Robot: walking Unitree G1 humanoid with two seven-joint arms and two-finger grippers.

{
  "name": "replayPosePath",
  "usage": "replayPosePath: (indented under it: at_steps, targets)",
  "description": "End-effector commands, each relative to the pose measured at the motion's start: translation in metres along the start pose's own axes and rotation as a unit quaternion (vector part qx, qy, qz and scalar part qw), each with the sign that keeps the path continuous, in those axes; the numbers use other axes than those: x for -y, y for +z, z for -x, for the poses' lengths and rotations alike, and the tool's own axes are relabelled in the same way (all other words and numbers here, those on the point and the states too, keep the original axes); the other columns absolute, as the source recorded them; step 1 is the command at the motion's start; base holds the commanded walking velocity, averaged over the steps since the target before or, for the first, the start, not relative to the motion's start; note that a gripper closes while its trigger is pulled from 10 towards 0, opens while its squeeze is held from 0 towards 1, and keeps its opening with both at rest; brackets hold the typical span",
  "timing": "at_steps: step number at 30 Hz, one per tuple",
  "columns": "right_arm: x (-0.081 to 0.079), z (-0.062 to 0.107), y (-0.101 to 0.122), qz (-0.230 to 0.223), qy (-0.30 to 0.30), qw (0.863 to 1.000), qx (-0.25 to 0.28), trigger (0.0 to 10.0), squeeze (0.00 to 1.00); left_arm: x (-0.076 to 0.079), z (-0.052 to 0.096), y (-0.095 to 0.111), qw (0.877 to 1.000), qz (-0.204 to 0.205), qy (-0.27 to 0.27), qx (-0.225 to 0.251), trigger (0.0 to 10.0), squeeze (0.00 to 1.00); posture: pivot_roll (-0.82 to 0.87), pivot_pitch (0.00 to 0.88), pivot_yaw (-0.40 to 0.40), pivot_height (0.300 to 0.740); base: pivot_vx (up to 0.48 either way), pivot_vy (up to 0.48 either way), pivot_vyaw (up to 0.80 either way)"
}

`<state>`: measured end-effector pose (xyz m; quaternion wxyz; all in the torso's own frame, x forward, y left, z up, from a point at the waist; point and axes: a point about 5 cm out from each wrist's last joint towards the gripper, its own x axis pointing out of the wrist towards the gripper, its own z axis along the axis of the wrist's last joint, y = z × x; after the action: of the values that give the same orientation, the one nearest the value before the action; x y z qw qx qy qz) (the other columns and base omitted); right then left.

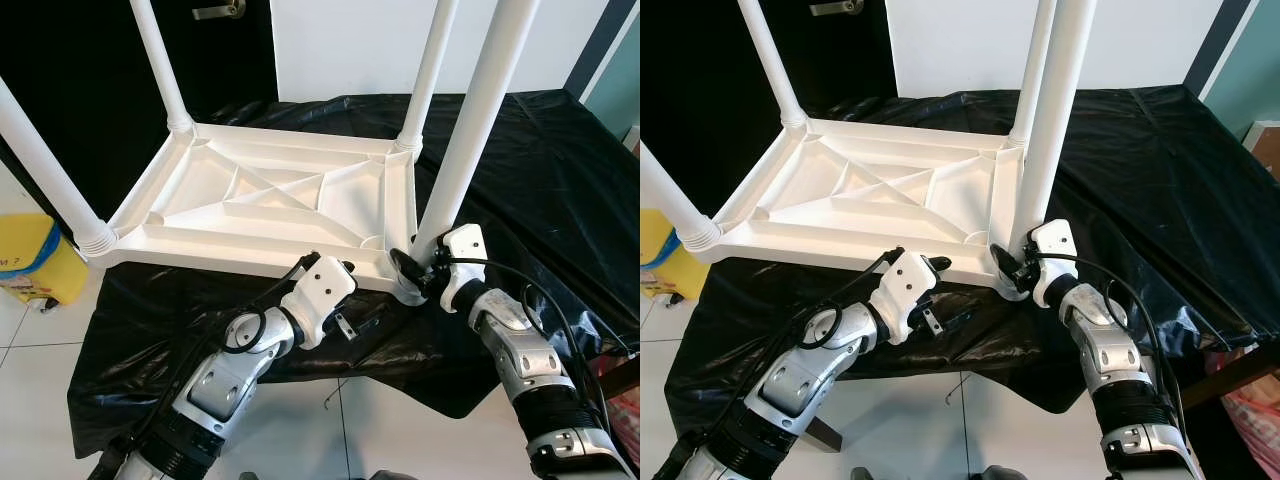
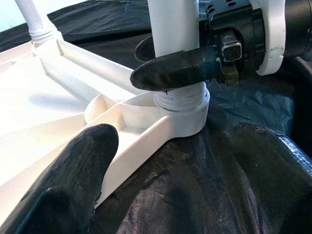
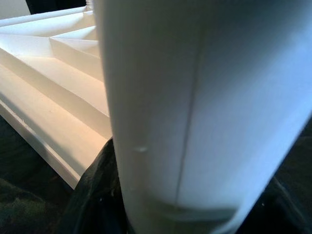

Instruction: Building children table

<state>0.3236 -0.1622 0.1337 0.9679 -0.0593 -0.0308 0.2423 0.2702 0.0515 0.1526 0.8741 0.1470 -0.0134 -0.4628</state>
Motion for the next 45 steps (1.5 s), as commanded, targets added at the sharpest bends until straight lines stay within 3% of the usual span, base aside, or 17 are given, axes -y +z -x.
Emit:
replayPosePath:
  at_steps: [1, 5, 8, 9, 10, 11, 15, 16, 20, 26, 29, 33, 45]
  targets:
    - [0.003, 0.004, -0.008, -0.003, -0.02, 1.0, -0.015, 0.0, 0.0, 0.004, 0.0, 0.001, 1.0, -0.004, -0.025, -0.001, 10.0, 0.0, -0.09, 0.073, -0.023, 0.74, 0.0, 0.0, 0.0]
    - [0.003, 0.004, -0.008, 0.0, -0.024, 1.0, -0.015, 0.0, 0.0, 0.004, 0.0, 0.001, 1.0, -0.004, -0.025, 0.0, 10.0, 0.0, -0.09, 0.073, -0.023, 0.74, 0.0, 0.0, 0.0]
    - [0.002, 0.006, -0.011, 0.003, -0.069, 0.997, -0.017, 0.0, 0.0, 0.004, 0.0, 0.001, 1.0, -0.004, -0.027, 0.0, 10.0, 0.0, -0.09, 0.075, -0.02, 0.74, 0.0, 0.0, 0.0]
    - [0.0, 0.007, -0.012, 0.0, -0.096, 0.995, -0.018, 1.8, 0.0, 0.004, 0.0, 0.001, 1.0, -0.004, -0.026, 0.0, 10.0, 0.0, -0.09, 0.075, -0.022, 0.74, 0.0, 0.0, 0.0]
    - [-0.002, 0.008, -0.013, -0.002, -0.113, 0.993, -0.019, 1.8, 0.0, 0.004, 0.0, 0.001, 1.0, -0.004, -0.025, -0.001, 10.0, 0.0, -0.09, 0.075, -0.022, 0.74, 0.0, 0.0, 0.0]
    - [-0.003, 0.008, -0.014, -0.009, -0.137, 0.99, -0.018, 3.5, 0.0, 0.003, 0.0, 0.001, 1.0, -0.004, -0.024, -0.001, 10.0, 0.0, -0.09, 0.076, -0.023, 0.74, 0.0, 0.0, 0.0]
    - [-0.005, 0.009, -0.016, -0.019, -0.165, 0.986, -0.019, 3.8, 0.0, 0.003, 0.0, 0.0, 1.0, -0.004, -0.024, -0.001, 10.0, 0.0, -0.09, 0.077, -0.024, 0.74, 0.0, 0.0, 0.0]
    - [-0.006, 0.009, -0.016, -0.023, -0.181, 0.983, -0.02, 10.0, 0.0, 0.004, 0.0, 0.0, 1.0, -0.004, -0.024, -0.001, 10.0, 0.0, -0.09, 0.077, -0.024, 0.74, 0.0, 0.0, 0.0]
    - [-0.019, 0.008, -0.021, -0.032, -0.215, 0.976, -0.026, 10.0, 0.0, 0.005, 0.0, -0.001, 1.0, -0.002, -0.024, -0.001, 10.0, 0.0, -0.1, 0.081, -0.024, 0.74, 0.0, 0.0, 0.0]
    - [-0.024, 0.007, -0.023, -0.036, -0.246, 0.968, -0.031, 10.0, 0.0, 0.005, -0.001, 0.0, 1.0, -0.002, -0.024, 0.0, 10.0, 0.0, -0.1, 0.082, -0.026, 0.74, 0.0, 0.0, 0.0]
    - [-0.032, 0.005, -0.02, -0.058, -0.283, 0.957, -0.02, 10.0, 0.0, 0.005, -0.002, 0.0, 1.0, -0.002, -0.023, 0.001, 10.0, 0.0, -0.1, 0.081, -0.028, 0.74, 0.0, 0.0, 0.0]
    - [-0.04, 0.004, -0.017, -0.062, -0.278, 0.958, -0.01, 10.0, 0.0, 0.005, -0.002, 0.0, 1.0, -0.001, -0.023, 0.001, 10.0, 0.0, -0.09, 0.084, -0.028, 0.74, 0.0, 0.0, 0.0]
    - [-0.04, 0.006, -0.009, -0.05, -0.28, 0.959, 0.013, 10.0, 0.0, 0.005, -0.001, 0.0, 1.0, 0.0, -0.02, 0.0, 10.0, 0.0, -0.09, 0.092, -0.031, 0.74, 0.0, 0.0, 0.0]
